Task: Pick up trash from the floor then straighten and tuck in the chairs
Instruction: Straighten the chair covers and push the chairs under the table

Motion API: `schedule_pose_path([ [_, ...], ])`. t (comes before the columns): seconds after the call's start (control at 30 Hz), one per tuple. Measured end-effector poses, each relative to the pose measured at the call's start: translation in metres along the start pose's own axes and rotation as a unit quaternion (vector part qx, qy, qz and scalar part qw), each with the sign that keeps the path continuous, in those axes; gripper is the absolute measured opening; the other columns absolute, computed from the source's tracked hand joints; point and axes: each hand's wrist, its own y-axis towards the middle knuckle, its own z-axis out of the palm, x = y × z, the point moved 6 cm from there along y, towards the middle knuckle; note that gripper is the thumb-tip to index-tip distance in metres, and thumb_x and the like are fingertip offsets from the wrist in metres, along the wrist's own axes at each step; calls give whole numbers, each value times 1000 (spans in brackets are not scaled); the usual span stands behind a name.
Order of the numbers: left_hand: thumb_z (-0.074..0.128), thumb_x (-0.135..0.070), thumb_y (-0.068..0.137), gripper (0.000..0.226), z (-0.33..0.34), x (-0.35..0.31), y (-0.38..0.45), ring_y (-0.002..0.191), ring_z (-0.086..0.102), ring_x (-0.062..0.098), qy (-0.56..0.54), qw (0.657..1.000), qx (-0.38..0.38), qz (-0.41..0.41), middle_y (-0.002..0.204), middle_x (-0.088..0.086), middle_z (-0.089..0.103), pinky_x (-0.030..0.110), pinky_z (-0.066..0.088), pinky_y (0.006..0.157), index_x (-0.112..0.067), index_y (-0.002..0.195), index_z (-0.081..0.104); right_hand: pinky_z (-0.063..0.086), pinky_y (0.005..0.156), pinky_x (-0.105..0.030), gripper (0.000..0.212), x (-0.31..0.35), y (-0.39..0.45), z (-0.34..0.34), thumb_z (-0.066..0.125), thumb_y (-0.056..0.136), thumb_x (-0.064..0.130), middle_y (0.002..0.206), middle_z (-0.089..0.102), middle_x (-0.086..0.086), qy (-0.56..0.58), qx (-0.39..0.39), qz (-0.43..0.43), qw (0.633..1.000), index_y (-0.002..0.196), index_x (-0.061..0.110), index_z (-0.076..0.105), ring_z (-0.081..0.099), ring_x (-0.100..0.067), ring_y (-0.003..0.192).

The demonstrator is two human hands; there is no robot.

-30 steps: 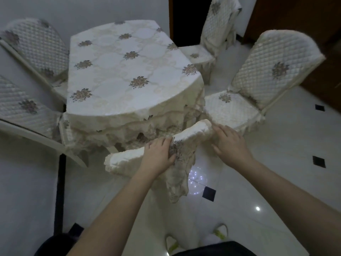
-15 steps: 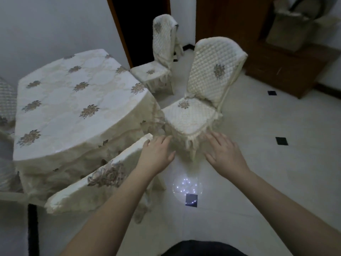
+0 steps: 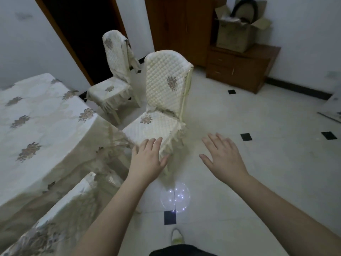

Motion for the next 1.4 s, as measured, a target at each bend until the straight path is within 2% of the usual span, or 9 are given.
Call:
schedule_pose_path([
  [0.13,28,-70,80,78,8,-21,43,141,30,22,2,999,20,50,150,-1,39,56,28,108,-26,144,36,29,107,-50,57,-22,35,-1,29,92,52,136,54,-8,-6,-1,43,999,128,18,55,46,-30,128],
  [0.3,27,-69,81,77,6,-42,122,142,28,22,-45,997,-1,64,151,-1,37,56,23,109,-26,144,38,29,109,-49,57,-41,98,-9,26,94,51,140,50,-6,-23,-8,48,999,133,20,53,42,-28,132],
  [0.4,14,-73,78,82,-3,-48,178,144,20,18,-56,996,-1,63,154,-5,30,53,16,113,-30,145,31,21,112,-45,62,-58,139,-25,19,93,56,145,45,-3,-38,-5,60,997,136,23,50,37,-25,136],
  [0.47,10,-74,77,82,-11,-53,215,146,13,16,-66,995,2,70,157,-7,22,51,10,114,-33,147,25,13,112,-41,66,-70,166,-41,12,92,59,149,40,-1,-46,-13,68,997,140,26,45,32,-23,139],
  [0.6,13,-73,82,76,-35,-71,291,146,13,19,-50,994,-17,99,157,-6,23,55,11,114,-34,147,23,5,115,-39,72,-98,221,-72,-1,88,62,158,20,4,-51,-28,74,996,148,32,24,13,-17,145],
  [0.77,14,-71,88,71,-56,-105,375,146,9,17,-19,992,-2,126,159,-6,17,55,8,115,-34,148,18,11,115,-40,71,-149,275,-102,3,89,63,155,27,3,-68,-60,91,992,147,31,28,19,-19,143],
  [1.0,18,-70,90,68,-72,-165,479,146,9,13,-32,990,7,136,159,-9,15,50,9,117,-37,149,15,36,105,-41,54,-242,352,-136,24,94,47,135,56,0,-38,-128,79,988,129,22,57,47,-20,128],
  [1.17,16,-71,89,69,-79,-196,557,145,11,12,-21,994,-7,104,158,-11,16,47,10,117,-38,149,14,34,106,-41,52,-311,411,-158,26,94,46,137,54,2,-20,-150,70,986,127,23,59,46,-20,129],
  [1.4,15,-70,89,67,-58,-195,630,145,14,12,-31,998,-11,46,157,-11,19,46,11,116,-39,148,16,23,113,-40,63,-360,513,-145,14,93,54,147,42,2,-15,-100,36,994,138,26,46,34,-19,137],
])
